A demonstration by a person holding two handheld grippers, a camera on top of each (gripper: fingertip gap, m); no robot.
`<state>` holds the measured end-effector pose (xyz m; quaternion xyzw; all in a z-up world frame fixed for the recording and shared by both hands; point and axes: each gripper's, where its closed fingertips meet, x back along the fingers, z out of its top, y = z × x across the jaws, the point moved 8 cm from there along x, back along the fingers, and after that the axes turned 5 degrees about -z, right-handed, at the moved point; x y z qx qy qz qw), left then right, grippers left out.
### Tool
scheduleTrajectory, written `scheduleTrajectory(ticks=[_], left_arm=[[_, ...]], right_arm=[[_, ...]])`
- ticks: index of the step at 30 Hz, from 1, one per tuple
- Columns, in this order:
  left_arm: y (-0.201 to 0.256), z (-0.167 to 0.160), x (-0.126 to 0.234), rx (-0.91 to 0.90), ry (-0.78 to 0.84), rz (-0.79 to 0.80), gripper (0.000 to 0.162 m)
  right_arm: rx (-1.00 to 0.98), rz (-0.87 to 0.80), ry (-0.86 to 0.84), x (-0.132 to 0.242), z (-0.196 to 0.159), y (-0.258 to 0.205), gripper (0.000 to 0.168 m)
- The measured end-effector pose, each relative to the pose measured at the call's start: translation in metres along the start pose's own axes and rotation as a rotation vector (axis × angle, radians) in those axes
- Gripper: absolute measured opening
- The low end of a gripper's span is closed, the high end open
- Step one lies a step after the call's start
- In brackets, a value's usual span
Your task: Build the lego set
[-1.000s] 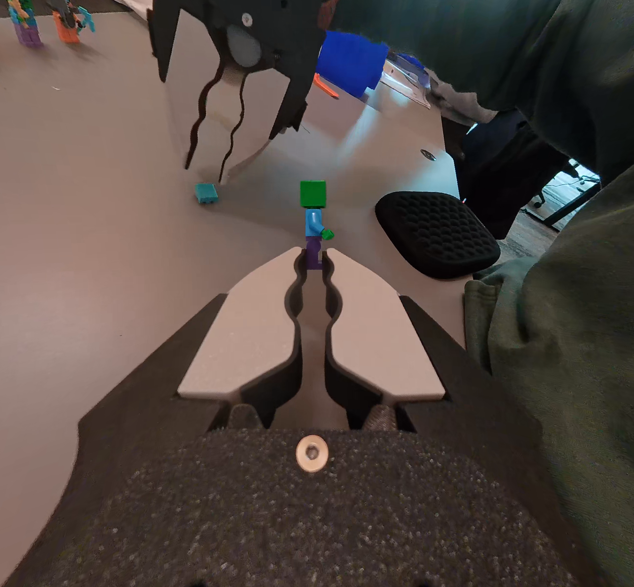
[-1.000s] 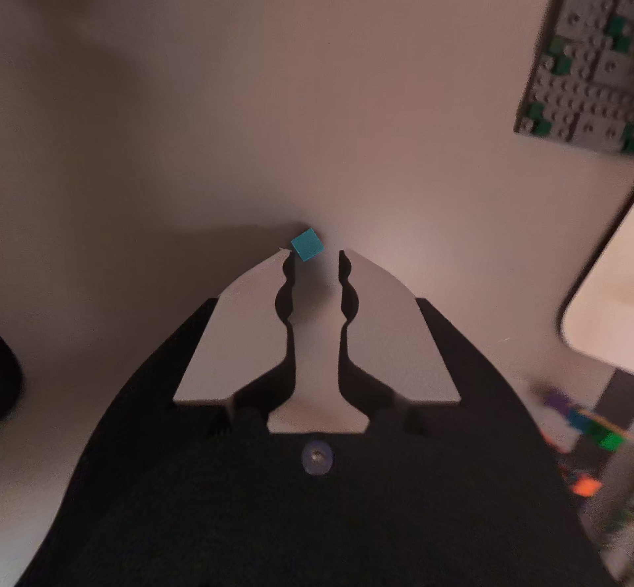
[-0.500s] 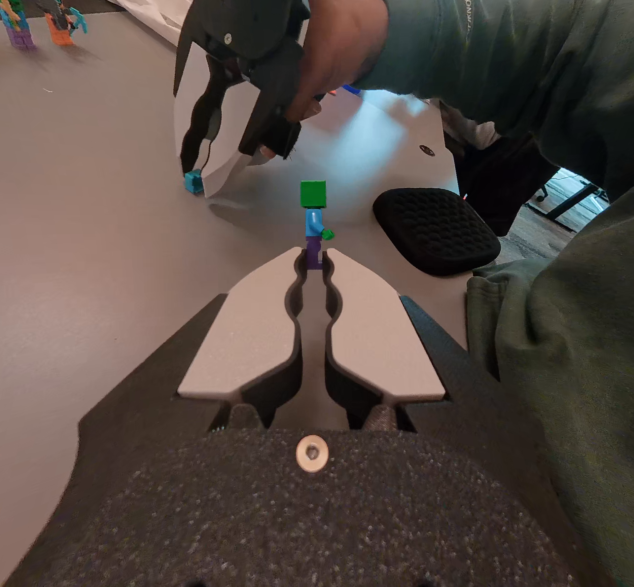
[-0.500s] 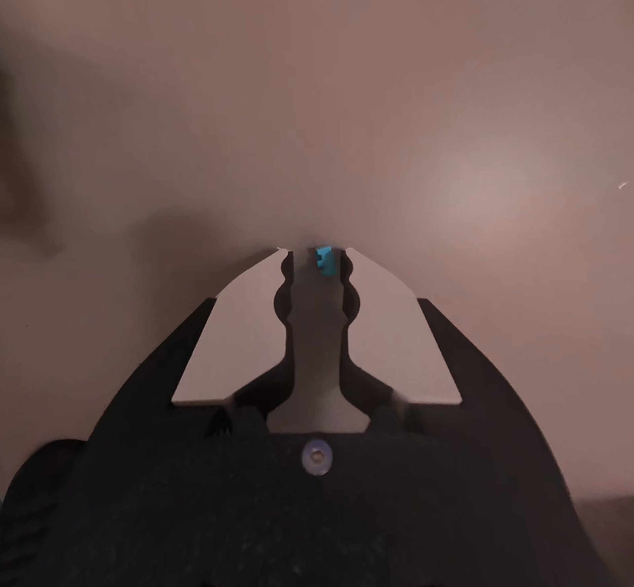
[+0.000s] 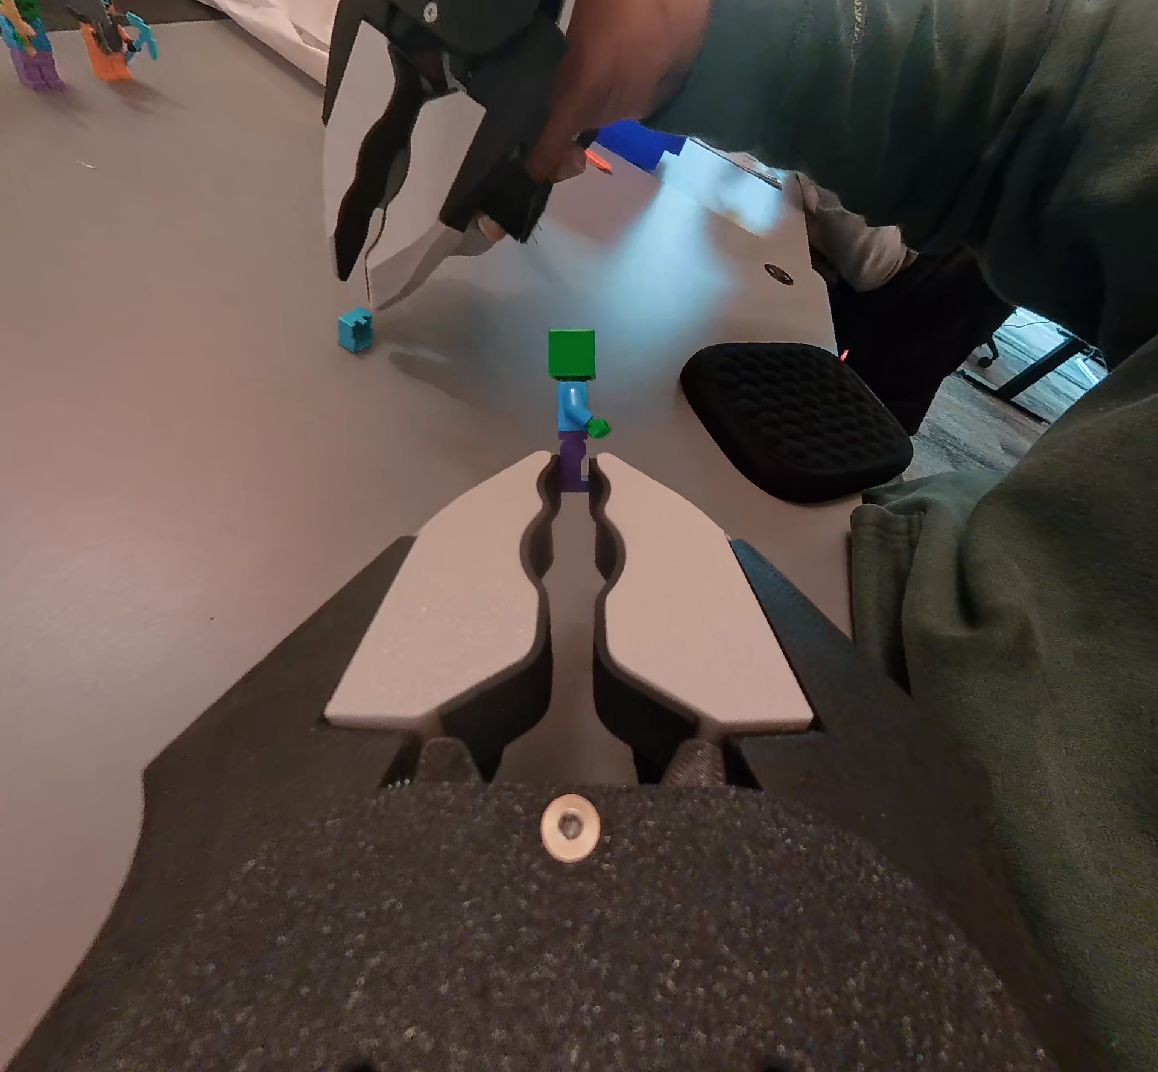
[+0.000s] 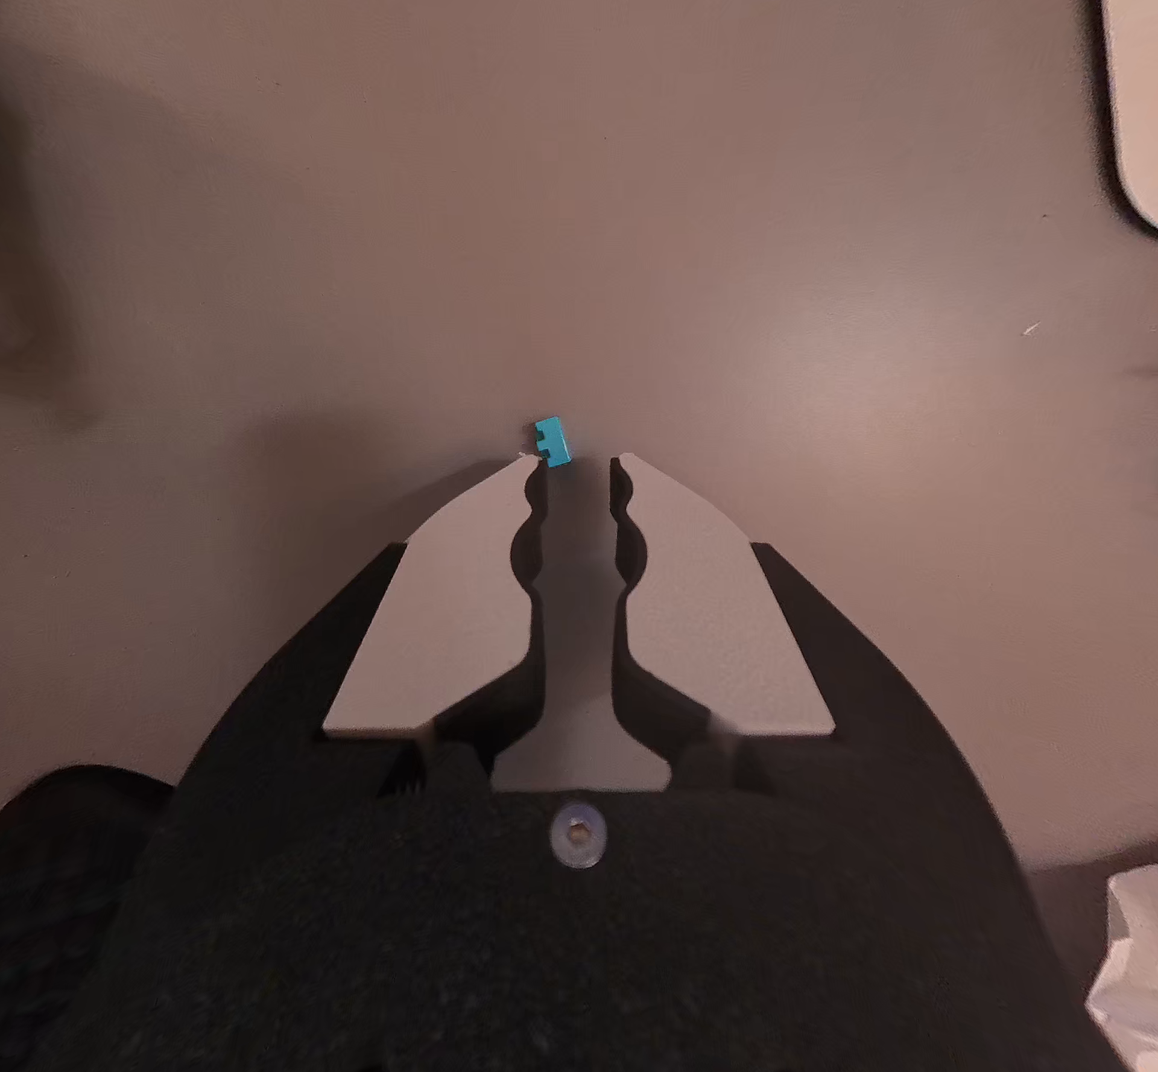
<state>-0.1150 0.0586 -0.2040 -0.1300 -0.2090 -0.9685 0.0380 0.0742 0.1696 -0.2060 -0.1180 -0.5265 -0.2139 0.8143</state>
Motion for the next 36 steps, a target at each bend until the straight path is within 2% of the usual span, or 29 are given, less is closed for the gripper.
scheduleTrajectory(ticks=[1, 8, 25, 33, 36], left_arm=[[0.000, 0.000, 0.000, 0.000, 0.000, 0.000, 0.008], [0.000, 0.000, 0.000, 0.002, -0.003, 0.000, 0.008], [0.000, -0.001, -0.001, 0.005, -0.011, -0.005, 0.008], [0.001, -0.001, -0.001, 0.001, -0.012, -0.005, 0.008], [0.001, -0.001, -0.001, 0.001, -0.010, -0.003, 0.008]], right_arm=[[0.000, 0.010, 0.011, 0.000, 0.000, 0.001, 0.016], [0.021, 0.032, 0.048, -0.005, 0.003, 0.007, 0.012], [0.177, 0.025, 0.084, -0.007, -0.002, -0.015, 0.012], [0.254, -0.049, 0.069, -0.012, -0.001, -0.021, 0.008], [0.399, -0.183, 0.079, -0.009, -0.002, -0.027, 0.008]])
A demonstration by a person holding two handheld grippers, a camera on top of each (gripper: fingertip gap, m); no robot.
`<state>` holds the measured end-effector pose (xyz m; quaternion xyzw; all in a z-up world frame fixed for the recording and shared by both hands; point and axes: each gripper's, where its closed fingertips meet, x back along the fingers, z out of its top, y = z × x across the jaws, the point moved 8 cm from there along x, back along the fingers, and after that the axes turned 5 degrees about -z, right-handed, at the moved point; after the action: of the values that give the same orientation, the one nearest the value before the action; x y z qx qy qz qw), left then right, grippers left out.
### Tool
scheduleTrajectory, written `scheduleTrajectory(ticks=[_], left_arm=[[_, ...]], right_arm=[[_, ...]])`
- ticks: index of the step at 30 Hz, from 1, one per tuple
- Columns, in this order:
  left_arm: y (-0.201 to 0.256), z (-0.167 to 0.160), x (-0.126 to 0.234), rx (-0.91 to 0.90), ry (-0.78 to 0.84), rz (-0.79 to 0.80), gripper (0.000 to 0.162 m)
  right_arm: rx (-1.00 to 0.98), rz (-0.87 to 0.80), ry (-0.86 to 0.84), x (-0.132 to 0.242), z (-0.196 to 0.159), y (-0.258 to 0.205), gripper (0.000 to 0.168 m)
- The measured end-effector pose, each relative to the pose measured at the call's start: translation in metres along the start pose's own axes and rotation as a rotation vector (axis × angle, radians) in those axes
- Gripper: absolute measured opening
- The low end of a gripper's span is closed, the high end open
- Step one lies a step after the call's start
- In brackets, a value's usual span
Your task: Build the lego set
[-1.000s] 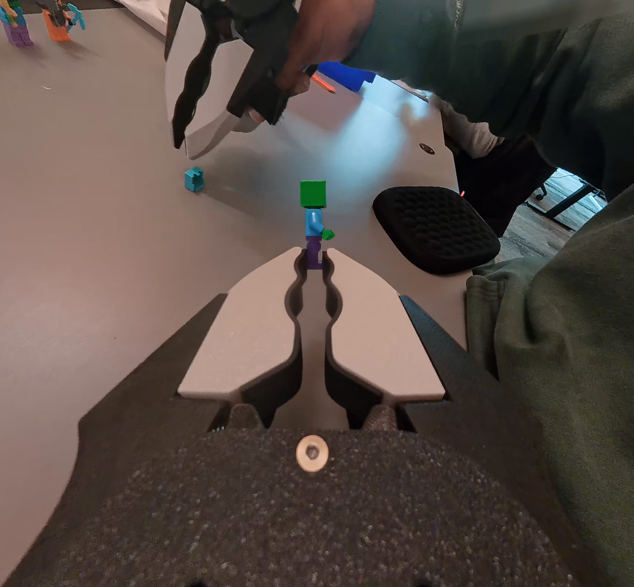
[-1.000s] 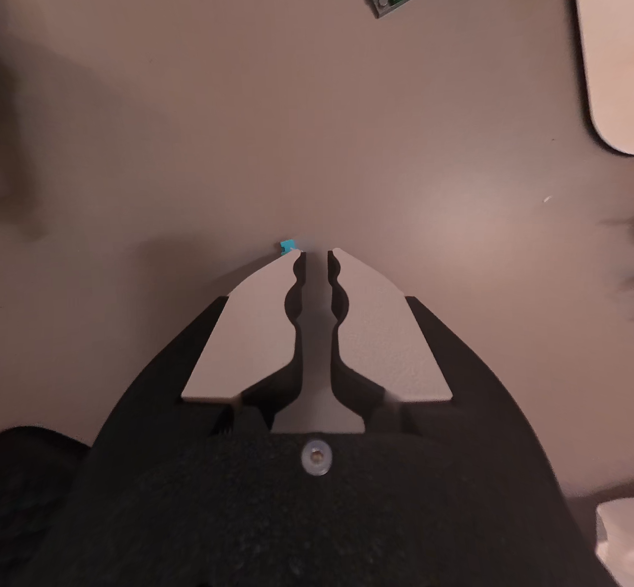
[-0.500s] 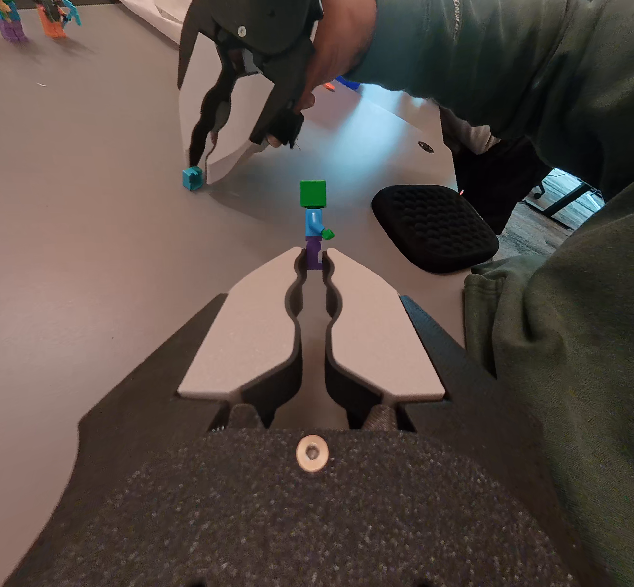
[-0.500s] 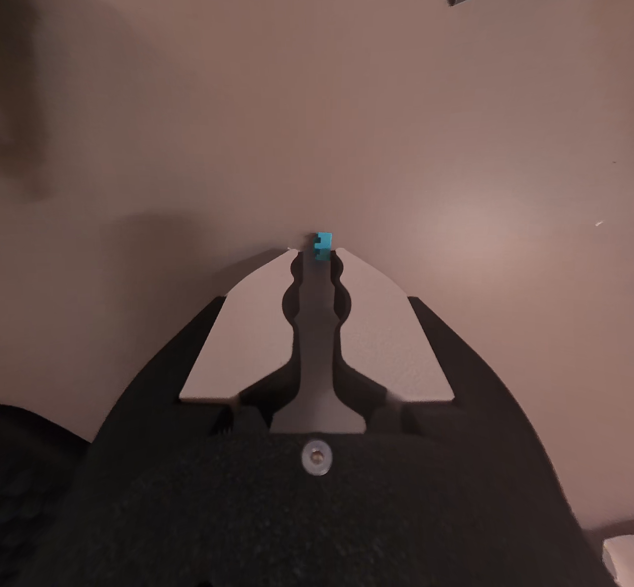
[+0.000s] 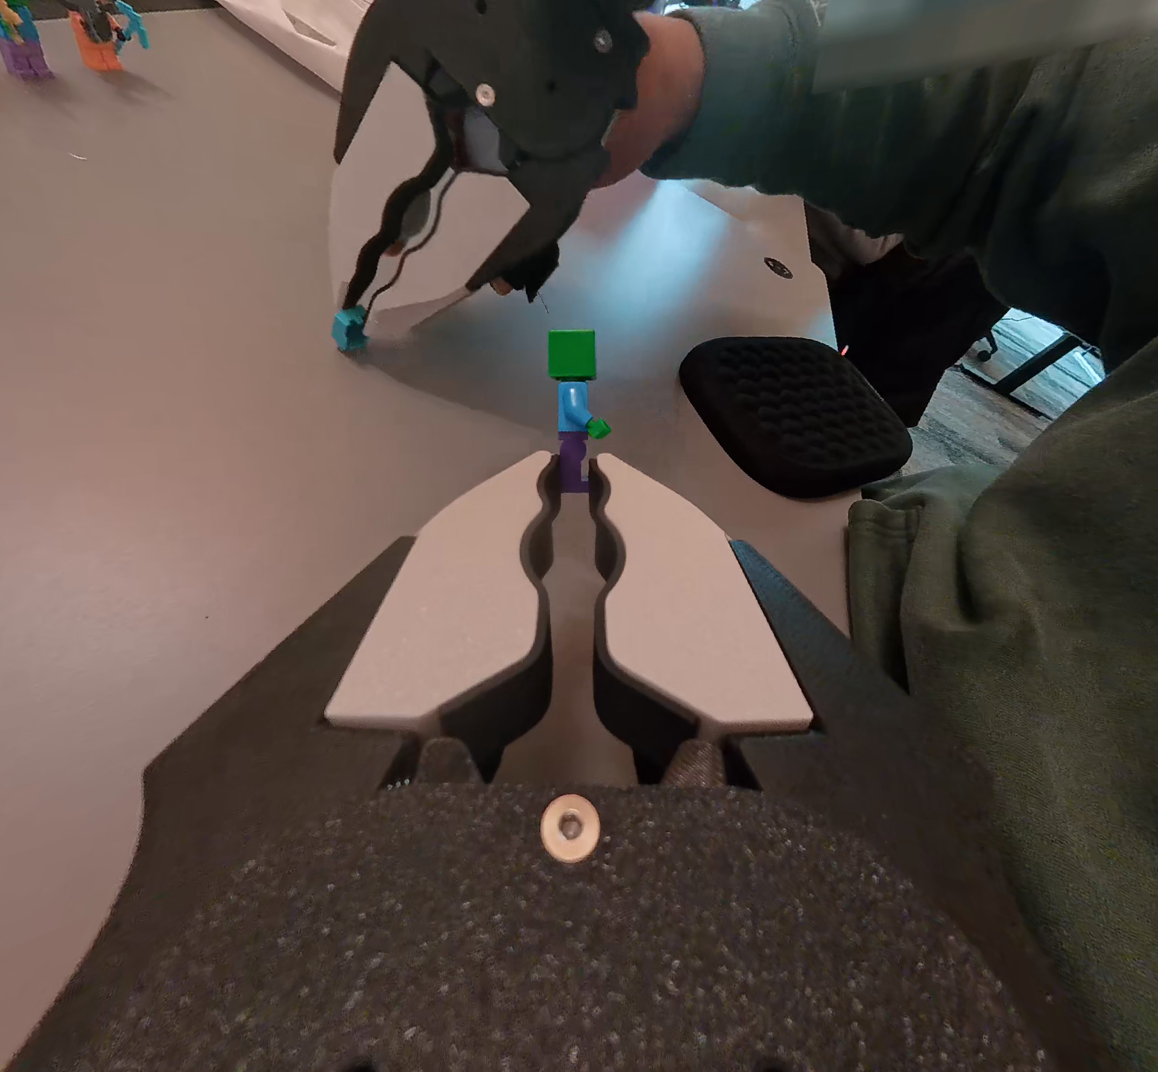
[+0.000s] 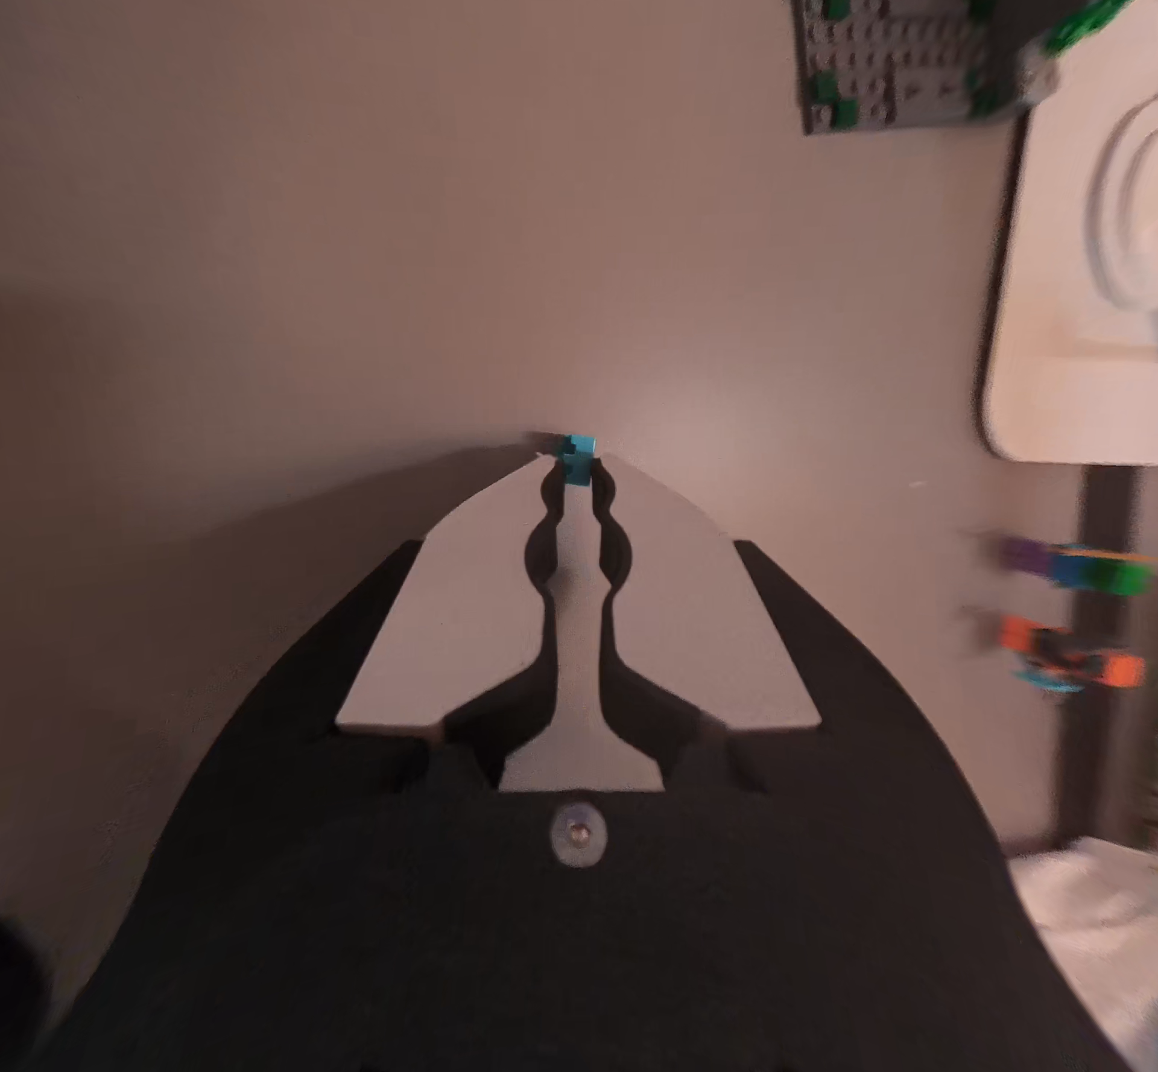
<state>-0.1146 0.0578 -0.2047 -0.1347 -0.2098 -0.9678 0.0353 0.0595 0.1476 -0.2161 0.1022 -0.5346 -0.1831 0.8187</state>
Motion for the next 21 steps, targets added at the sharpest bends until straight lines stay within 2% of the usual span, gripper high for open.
scheduleTrajectory(ticks=[4, 7, 14, 19, 21], left_arm=[[0.000, 0.000, 0.001, -0.001, 0.001, 0.000, 0.008], [0.000, 0.000, 0.000, -0.002, 0.000, -0.002, 0.008], [0.001, -0.001, -0.002, -0.005, -0.011, -0.001, 0.008], [0.000, -0.002, -0.003, -0.002, -0.016, 0.005, 0.008], [-0.001, -0.002, -0.003, 0.000, -0.017, 0.007, 0.008]], right_arm=[[0.268, -0.181, 0.019, 0.007, 0.001, -0.024, 0.008], [0.353, -0.191, 0.049, 0.013, -0.001, -0.046, 0.010], [0.283, -0.034, 0.107, 0.030, -0.008, -0.066, 0.014], [0.203, 0.050, 0.143, 0.035, -0.003, -0.054, 0.013], [0.105, 0.153, 0.138, 0.032, -0.002, -0.046, 0.013]])
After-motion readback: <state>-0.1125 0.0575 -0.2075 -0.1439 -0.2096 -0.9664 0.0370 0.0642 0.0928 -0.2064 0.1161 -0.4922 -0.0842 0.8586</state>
